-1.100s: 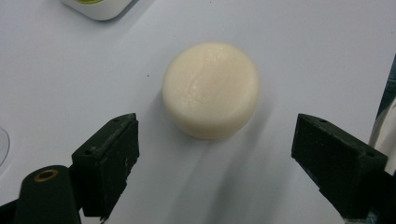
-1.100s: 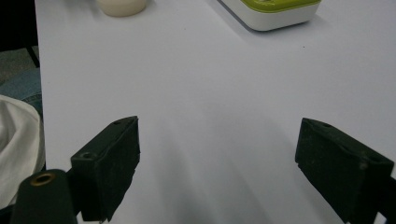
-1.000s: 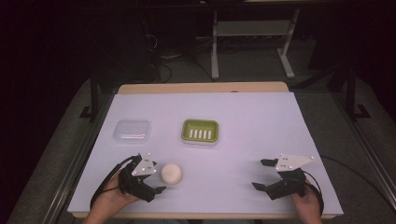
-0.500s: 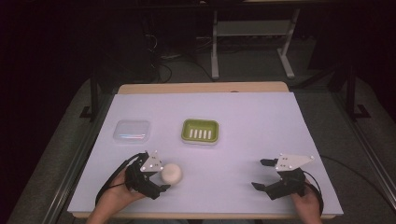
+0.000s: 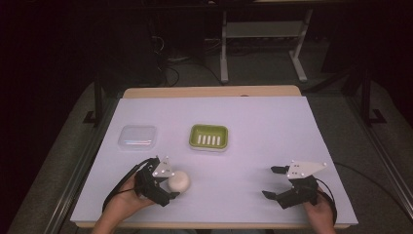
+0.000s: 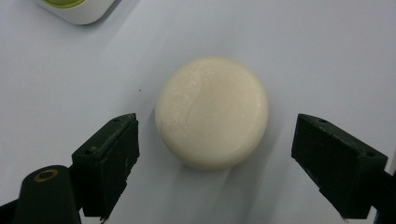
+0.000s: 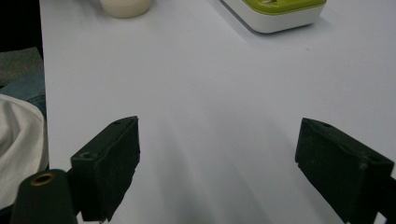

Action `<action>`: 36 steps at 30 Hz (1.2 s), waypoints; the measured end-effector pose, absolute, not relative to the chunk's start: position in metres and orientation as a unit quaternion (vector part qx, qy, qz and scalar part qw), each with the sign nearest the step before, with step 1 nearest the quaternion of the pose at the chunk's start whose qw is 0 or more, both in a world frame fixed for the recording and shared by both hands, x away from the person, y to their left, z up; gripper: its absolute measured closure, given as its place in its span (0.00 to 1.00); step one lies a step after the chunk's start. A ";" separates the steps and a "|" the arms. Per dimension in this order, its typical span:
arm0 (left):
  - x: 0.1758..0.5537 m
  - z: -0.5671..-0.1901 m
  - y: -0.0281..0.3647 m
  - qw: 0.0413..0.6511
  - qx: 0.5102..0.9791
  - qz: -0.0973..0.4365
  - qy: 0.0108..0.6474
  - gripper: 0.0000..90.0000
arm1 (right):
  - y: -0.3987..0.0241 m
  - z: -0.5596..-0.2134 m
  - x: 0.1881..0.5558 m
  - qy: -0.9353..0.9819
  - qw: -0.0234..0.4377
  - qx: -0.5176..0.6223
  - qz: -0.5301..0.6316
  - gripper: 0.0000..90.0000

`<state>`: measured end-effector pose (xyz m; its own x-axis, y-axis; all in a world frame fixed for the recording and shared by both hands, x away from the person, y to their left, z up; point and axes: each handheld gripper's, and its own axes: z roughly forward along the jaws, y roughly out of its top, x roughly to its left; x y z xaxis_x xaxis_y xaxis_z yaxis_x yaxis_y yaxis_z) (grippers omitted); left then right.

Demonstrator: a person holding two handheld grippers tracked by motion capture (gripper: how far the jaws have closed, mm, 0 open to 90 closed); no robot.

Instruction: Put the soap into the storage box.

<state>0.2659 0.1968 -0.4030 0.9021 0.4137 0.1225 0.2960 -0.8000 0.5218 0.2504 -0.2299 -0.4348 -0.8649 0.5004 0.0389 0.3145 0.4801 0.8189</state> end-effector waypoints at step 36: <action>0.285 -0.423 0.173 0.203 0.955 0.085 0.200 0.17 | -0.228 -0.435 0.250 0.855 0.101 0.233 0.452 0.15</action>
